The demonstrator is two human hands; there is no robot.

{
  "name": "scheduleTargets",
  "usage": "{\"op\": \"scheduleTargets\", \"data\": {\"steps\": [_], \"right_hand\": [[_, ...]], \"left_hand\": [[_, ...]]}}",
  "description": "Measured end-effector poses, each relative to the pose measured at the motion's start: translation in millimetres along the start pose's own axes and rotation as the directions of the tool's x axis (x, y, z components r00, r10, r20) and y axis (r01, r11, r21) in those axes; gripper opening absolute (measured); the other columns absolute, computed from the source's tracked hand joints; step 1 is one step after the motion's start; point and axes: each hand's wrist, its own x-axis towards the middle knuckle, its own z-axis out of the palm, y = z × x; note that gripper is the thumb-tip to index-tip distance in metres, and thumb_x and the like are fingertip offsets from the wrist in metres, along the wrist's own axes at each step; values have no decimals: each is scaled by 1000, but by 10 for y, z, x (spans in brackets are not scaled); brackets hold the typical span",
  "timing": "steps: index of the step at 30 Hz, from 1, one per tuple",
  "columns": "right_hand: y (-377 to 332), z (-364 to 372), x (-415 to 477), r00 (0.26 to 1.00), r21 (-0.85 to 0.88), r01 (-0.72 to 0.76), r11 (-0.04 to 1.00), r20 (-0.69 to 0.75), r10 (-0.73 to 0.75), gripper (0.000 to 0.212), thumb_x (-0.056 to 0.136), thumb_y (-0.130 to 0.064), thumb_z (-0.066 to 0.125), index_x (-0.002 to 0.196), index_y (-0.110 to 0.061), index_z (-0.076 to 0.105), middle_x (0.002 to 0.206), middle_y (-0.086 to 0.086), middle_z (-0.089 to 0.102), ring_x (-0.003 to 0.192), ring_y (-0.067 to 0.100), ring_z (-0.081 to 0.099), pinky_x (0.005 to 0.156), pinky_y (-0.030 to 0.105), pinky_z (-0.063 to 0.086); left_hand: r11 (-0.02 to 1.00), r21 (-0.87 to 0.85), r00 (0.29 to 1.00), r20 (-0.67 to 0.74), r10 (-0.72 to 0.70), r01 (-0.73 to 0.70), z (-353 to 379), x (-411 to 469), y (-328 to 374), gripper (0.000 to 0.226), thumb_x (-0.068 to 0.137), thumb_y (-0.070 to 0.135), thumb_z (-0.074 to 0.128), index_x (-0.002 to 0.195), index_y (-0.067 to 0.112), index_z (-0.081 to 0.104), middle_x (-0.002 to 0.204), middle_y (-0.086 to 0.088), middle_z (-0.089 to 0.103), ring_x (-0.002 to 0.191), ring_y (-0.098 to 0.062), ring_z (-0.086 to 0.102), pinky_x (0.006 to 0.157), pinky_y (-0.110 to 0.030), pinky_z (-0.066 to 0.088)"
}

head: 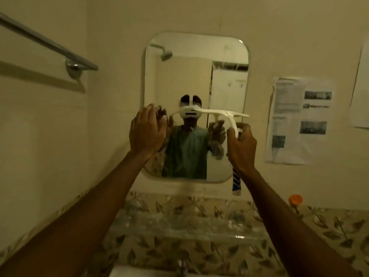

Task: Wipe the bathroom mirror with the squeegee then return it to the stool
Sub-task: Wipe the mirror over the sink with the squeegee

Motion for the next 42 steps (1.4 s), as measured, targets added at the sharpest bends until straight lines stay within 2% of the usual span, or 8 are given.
{"op": "scheduleTargets", "data": {"steps": [3, 8, 16, 20, 24, 31, 36, 42], "right_hand": [[-99, 191, 450, 996, -33, 63, 997, -64, -65, 30, 98, -31, 50, 124, -17, 46, 69, -6, 59, 49, -6, 59, 39, 9, 42], [-336, 312, 1187, 969, -149, 173, 974, -152, -195, 30, 100, -29, 44, 125, -12, 45, 67, -7, 57, 48, -7, 56, 37, 7, 36], [-709, 375, 2029, 928, -353, 272, 895, -151, -342, 29, 101, -29, 39, 122, -8, 43, 88, 3, 58, 72, 17, 59, 61, 29, 45], [-701, 419, 2185, 933, -467, 262, 845, -101, -345, 30, 101, -32, 32, 120, -9, 38, 80, 5, 54, 66, 24, 54, 59, 35, 40], [-675, 438, 2222, 946, -499, 238, 833, -74, -315, 31, 100, -35, 30, 120, -13, 39, 70, -6, 47, 58, 12, 52, 49, 28, 38], [-212, 347, 1494, 969, -519, 210, 828, -2, -247, 25, 101, -32, 36, 120, -17, 40, 68, -2, 59, 53, 10, 61, 39, 21, 41], [-129, 180, 1118, 992, -518, 123, 847, 39, -120, 24, 103, -38, 32, 109, -18, 44, 69, 2, 61, 53, 13, 60, 42, 26, 42], [-765, 247, 1948, 973, -510, 168, 843, -48, -224, 37, 104, -43, 25, 101, -16, 49, 80, 6, 63, 62, 20, 62, 56, 38, 54]], "left_hand": [[1000, 5, 1000, -14, -25, 26, 116, 447, -119, 45, 98, 41, 40, 132, 12, 49, 142, -7, 48, 132, -24, 41, 107, -43, 35], [993, -74, 989, -105, -101, 93, 302, 923, -248, 47, 97, 44, 39, 132, 14, 45, 135, -8, 50, 120, -24, 49, 97, -39, 41], [958, -137, 940, -200, -276, 252, 491, 1215, -351, 45, 96, 47, 40, 124, 12, 49, 122, -10, 52, 107, -27, 51, 79, -38, 46], [930, -221, 911, -231, -342, 293, 554, 1297, -349, 37, 96, 43, 44, 117, 13, 51, 118, -7, 55, 98, -26, 58, 71, -34, 41], [926, -239, 896, -269, -353, 292, 563, 1370, -409, 33, 98, 42, 41, 107, 12, 53, 103, -7, 61, 79, -18, 53, 66, -31, 37], [932, -231, 895, -290, -338, 277, 613, 1485, -541, 43, 102, 39, 32, 89, 10, 61, 76, -3, 58, 67, -17, 53, 60, -29, 37], [951, -193, 910, -297, -291, 241, 576, 1453, -569, 47, 103, 35, 32, 81, 7, 63, 67, -4, 58, 60, -19, 54, 56, -28, 38], [961, -127, 914, -298, -274, 247, 556, 1367, -553, 58, 103, 40, 29, 72, 7, 65, 56, -5, 52, 50, -25, 54, 51, -25, 39]]}}
